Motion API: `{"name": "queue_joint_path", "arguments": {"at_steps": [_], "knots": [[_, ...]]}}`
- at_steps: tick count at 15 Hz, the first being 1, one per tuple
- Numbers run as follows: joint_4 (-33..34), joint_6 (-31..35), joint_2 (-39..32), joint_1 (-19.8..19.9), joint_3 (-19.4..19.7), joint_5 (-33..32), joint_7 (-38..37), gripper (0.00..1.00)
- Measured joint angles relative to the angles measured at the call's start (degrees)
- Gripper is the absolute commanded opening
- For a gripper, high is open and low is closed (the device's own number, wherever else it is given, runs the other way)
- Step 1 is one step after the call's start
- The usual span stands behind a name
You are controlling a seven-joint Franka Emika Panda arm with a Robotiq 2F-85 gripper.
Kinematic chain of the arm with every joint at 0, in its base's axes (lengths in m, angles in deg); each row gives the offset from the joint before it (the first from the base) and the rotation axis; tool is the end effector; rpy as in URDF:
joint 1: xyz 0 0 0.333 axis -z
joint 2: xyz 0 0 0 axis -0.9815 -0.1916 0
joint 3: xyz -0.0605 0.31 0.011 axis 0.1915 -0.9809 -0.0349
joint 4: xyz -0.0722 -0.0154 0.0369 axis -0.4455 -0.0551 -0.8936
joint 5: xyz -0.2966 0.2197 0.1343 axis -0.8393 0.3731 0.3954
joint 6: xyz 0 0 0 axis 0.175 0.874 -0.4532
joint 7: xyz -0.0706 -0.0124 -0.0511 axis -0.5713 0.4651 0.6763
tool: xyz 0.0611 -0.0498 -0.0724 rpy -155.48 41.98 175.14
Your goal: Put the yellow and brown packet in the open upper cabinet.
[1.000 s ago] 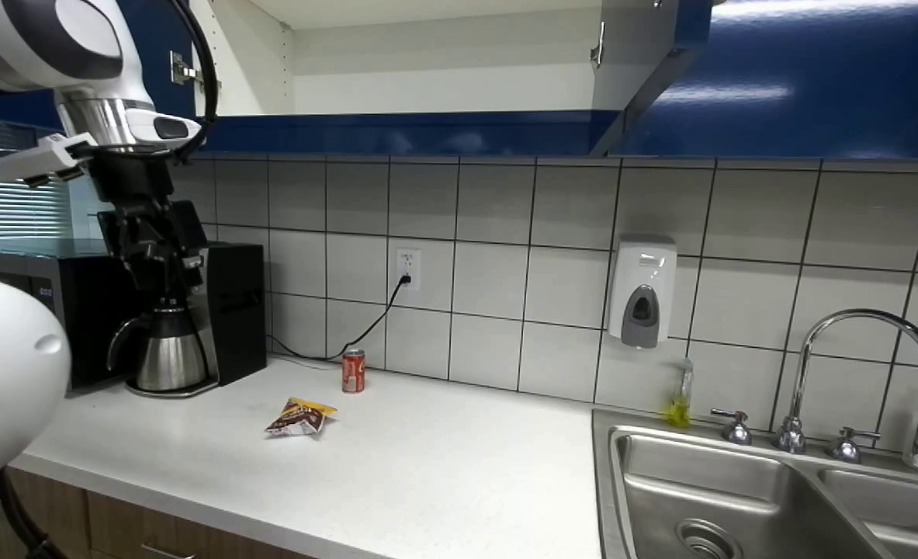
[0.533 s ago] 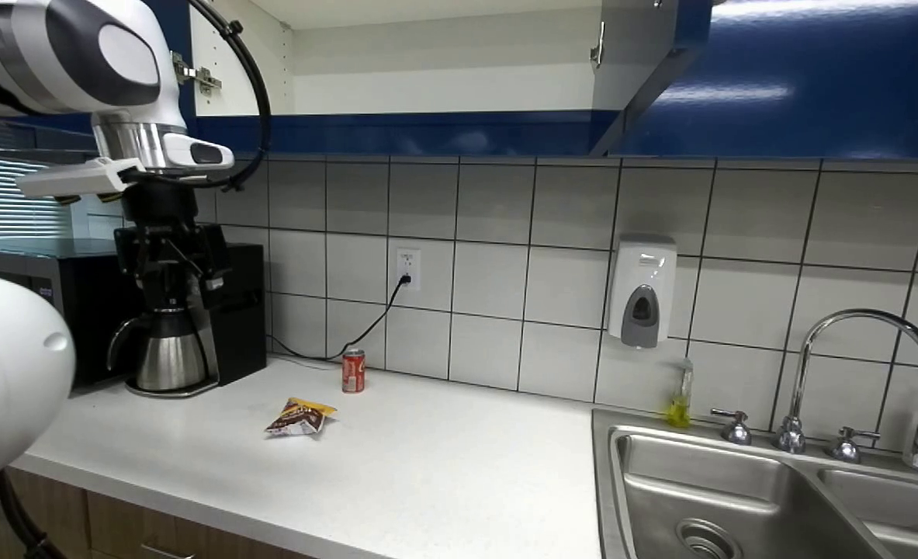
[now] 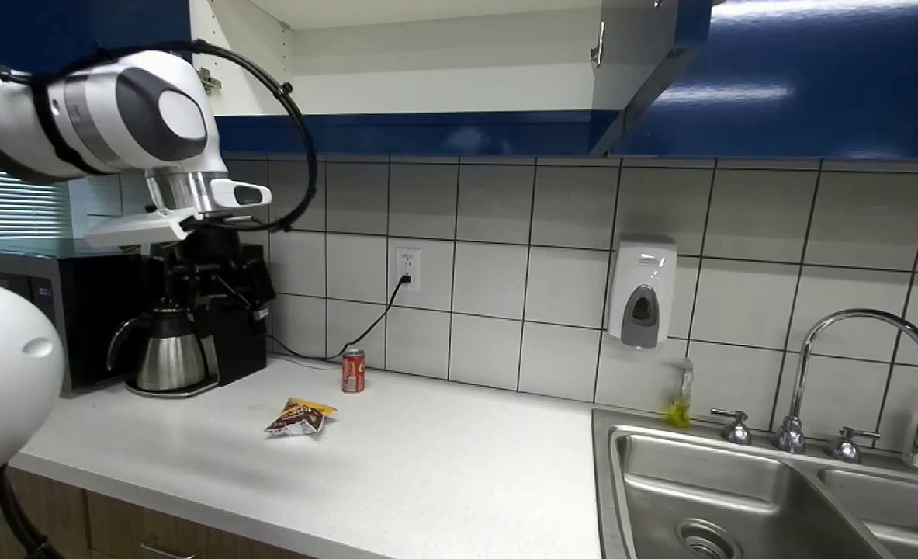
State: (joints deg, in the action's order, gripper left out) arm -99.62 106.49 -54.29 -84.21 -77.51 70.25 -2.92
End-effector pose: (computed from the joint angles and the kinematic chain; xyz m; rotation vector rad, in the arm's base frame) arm 0.3421 0.1126 0.3984 2.9818 0.0897 0.2135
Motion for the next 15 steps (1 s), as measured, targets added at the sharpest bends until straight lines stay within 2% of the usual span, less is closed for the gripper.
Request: {"name": "queue_joint_path", "arguments": {"at_steps": [4,8,11,15], "knots": [[0.67,10.53,-9.72,2.74,0.0,-4.36,-0.12,1.0],[4.12,19.33,-20.62,5.05,0.0,-9.94,-1.87,1.0],[8.33,22.81,-28.39,5.7,0.38,-14.84,-4.0,1.0],[14.02,23.78,-36.72,4.72,2.53,-18.95,-5.66,1.0]]}}
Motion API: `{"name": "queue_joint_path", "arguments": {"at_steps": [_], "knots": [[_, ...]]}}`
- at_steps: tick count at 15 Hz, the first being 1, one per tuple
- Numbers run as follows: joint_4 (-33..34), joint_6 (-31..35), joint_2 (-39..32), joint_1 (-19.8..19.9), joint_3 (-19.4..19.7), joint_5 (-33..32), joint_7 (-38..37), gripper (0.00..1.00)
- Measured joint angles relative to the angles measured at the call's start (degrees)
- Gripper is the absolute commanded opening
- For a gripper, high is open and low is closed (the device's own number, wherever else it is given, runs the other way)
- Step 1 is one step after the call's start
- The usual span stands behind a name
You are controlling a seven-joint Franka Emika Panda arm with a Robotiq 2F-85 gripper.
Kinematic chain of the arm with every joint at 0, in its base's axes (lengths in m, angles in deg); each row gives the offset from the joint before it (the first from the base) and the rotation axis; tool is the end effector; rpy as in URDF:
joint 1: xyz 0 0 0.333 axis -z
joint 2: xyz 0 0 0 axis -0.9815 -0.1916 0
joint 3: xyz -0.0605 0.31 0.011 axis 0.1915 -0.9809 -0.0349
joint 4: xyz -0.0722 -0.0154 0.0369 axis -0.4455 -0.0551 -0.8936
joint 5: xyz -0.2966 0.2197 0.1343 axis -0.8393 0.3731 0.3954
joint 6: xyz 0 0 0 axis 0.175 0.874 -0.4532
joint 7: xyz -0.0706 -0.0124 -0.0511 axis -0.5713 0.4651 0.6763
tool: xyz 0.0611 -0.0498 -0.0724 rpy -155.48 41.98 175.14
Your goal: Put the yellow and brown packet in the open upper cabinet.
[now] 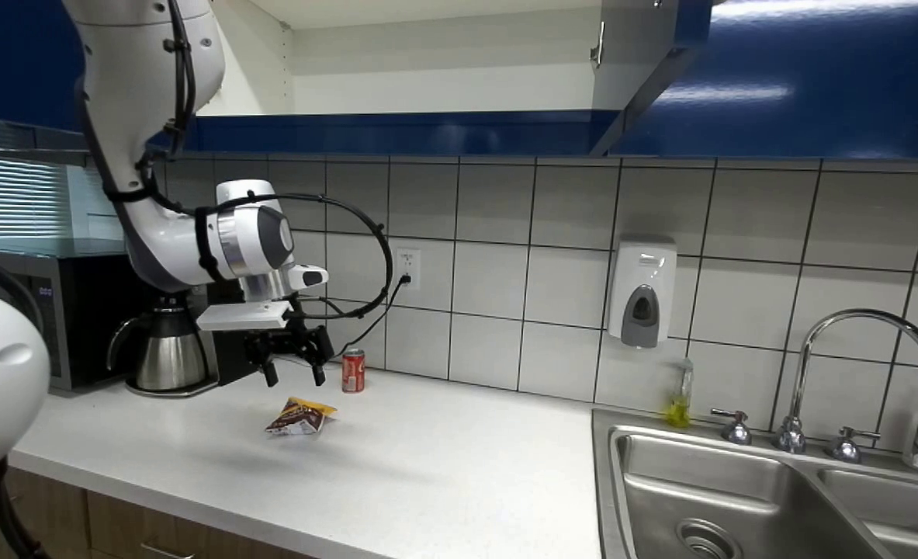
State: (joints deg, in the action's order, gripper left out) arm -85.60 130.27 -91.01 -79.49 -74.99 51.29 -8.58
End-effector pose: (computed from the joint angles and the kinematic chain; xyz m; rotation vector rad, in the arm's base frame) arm 0.4686 0.1131 0.2771 2.9768 0.2549 0.2683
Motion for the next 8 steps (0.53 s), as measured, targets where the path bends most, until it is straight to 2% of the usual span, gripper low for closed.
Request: {"name": "queue_joint_path", "arguments": {"at_steps": [8], "knots": [[1.69,0.0,-2.03,-0.45,0.46,-0.08,-0.02,1.0]]}}
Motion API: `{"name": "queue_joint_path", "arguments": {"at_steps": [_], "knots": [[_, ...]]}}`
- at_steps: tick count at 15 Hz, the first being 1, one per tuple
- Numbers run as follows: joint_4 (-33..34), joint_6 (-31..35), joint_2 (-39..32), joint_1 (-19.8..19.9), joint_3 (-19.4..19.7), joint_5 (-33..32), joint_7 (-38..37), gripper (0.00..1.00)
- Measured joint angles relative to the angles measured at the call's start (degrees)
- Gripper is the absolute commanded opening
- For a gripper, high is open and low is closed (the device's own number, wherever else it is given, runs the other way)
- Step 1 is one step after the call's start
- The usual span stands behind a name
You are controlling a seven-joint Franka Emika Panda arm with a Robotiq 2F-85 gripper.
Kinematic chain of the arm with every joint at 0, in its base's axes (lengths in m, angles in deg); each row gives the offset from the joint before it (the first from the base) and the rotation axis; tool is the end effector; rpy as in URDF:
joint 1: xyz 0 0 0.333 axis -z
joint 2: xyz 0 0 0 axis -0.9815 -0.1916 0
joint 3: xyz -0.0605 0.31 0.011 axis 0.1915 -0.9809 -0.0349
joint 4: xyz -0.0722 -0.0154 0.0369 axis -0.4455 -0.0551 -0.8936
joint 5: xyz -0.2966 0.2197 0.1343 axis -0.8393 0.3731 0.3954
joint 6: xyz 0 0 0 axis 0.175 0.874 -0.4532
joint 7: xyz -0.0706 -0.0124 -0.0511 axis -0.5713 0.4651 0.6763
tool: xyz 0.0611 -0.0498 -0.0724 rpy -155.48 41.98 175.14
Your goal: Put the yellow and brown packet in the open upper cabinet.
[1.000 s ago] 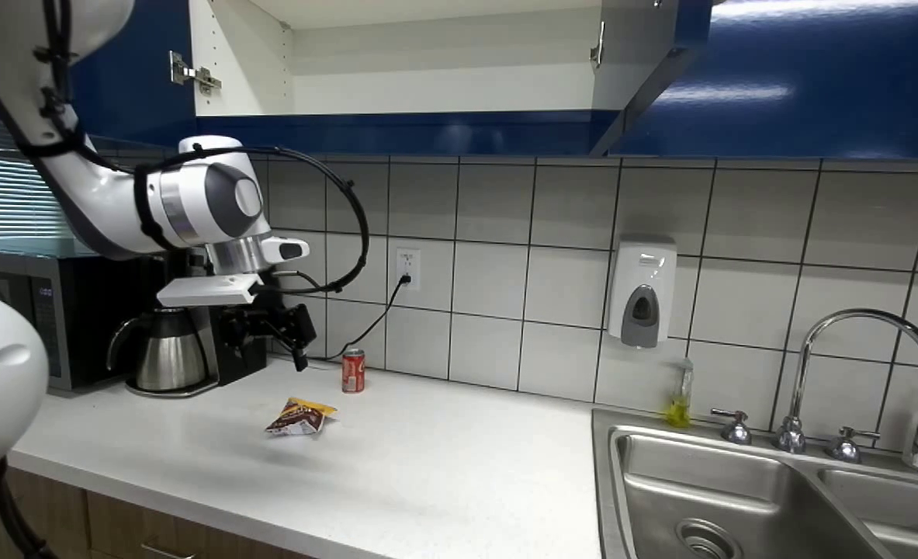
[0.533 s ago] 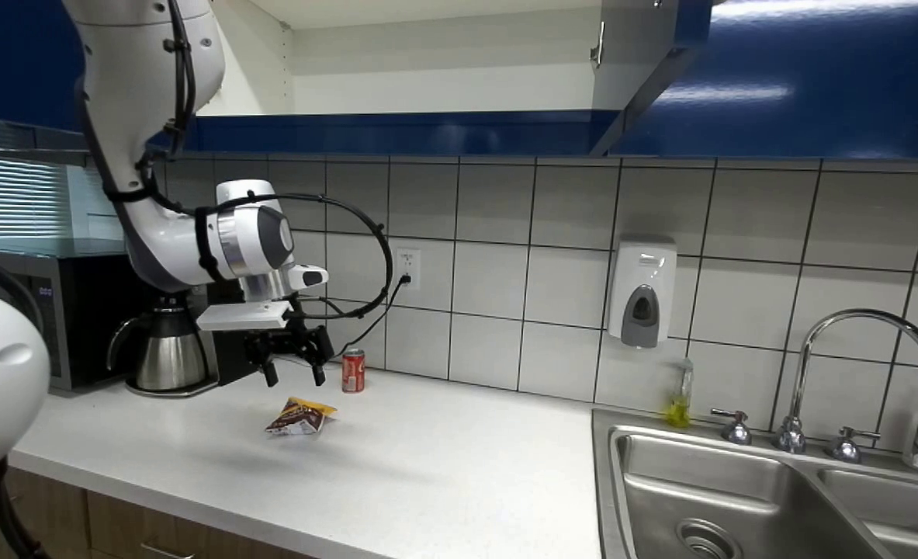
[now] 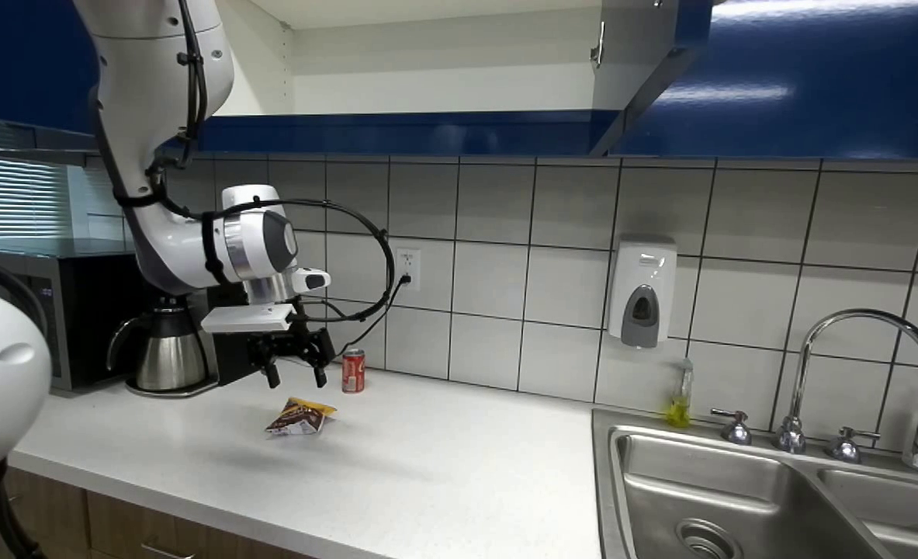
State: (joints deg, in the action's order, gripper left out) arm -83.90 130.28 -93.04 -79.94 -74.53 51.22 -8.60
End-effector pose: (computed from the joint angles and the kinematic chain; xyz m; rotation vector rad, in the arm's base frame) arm 0.4772 0.1152 0.2716 2.9827 0.2556 0.2603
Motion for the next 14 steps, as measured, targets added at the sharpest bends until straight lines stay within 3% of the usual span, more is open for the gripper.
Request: {"name": "queue_joint_path", "arguments": {"at_steps": [9,14], "knots": [[1.69,3.74,-3.59,-5.14,5.87,-2.45,0.03,1.0],[6.01,7.47,-9.58,-5.45,5.72,-3.26,0.75,1.0]]}}
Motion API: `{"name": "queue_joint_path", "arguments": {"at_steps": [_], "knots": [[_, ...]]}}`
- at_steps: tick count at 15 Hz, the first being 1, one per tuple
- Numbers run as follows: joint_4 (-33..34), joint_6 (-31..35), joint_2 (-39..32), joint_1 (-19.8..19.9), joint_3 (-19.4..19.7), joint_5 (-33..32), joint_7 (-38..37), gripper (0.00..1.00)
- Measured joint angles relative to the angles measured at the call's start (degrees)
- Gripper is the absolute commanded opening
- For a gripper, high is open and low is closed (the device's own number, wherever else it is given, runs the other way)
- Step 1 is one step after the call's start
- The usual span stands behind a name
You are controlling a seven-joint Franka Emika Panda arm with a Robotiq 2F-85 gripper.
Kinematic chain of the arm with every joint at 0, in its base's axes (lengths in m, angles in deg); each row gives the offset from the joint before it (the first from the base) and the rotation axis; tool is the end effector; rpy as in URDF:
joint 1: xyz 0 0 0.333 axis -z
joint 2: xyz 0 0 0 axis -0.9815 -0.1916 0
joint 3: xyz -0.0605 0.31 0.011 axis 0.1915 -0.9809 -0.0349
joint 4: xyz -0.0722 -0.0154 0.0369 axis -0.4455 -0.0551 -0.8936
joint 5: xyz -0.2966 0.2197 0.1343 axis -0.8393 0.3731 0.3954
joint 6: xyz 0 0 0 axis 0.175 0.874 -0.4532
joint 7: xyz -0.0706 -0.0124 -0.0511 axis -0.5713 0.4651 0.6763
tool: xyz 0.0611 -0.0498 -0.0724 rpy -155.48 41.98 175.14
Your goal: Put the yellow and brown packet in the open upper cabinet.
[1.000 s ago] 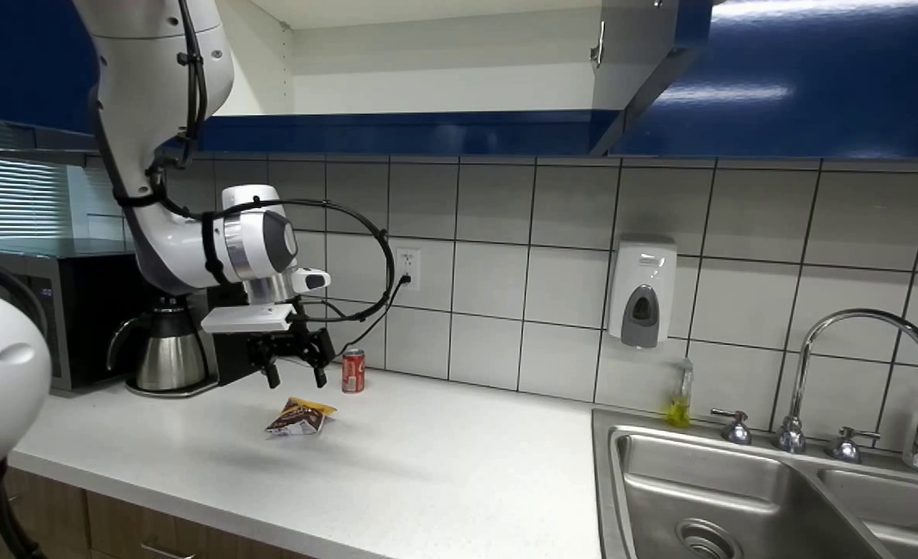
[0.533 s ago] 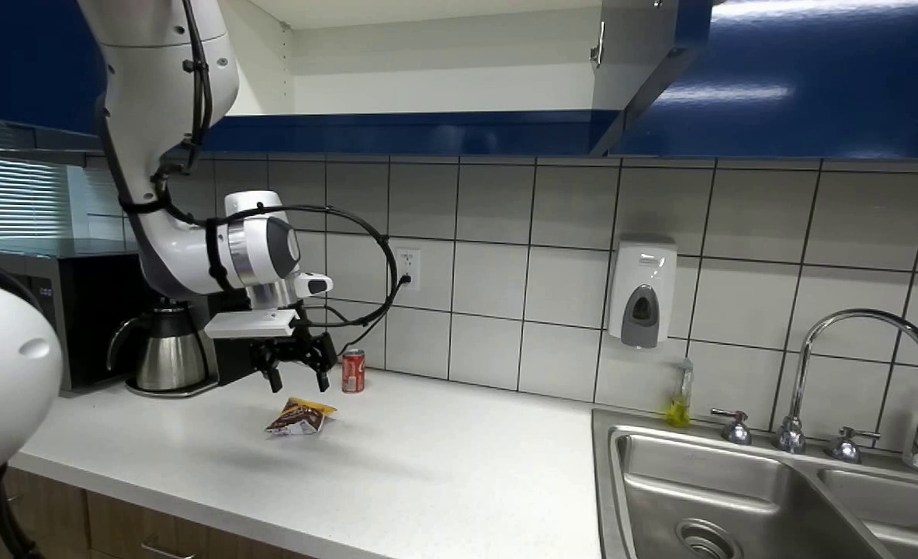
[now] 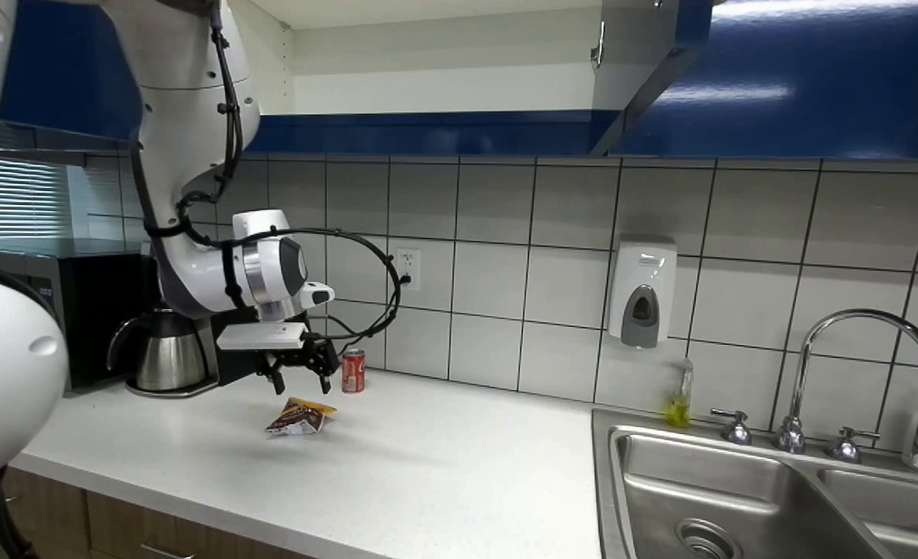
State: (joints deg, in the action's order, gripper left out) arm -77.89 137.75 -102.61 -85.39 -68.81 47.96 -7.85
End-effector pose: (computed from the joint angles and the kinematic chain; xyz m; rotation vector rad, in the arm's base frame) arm 0.5113 0.1293 0.2381 2.9949 0.3706 0.3513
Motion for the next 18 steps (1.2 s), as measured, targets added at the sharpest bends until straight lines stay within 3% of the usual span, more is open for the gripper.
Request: {"name": "queue_joint_path", "arguments": {"at_steps": [6,11,18], "knots": [[5.57,2.41,-7.71,-0.23,-0.62,0.02,1.2,1.0],[9.56,2.65,-11.66,-3.31,1.56,5.48,6.96,1.0],[13.66,1.97,-15.49,-3.88,1.38,12.04,13.78,1.0]]}}
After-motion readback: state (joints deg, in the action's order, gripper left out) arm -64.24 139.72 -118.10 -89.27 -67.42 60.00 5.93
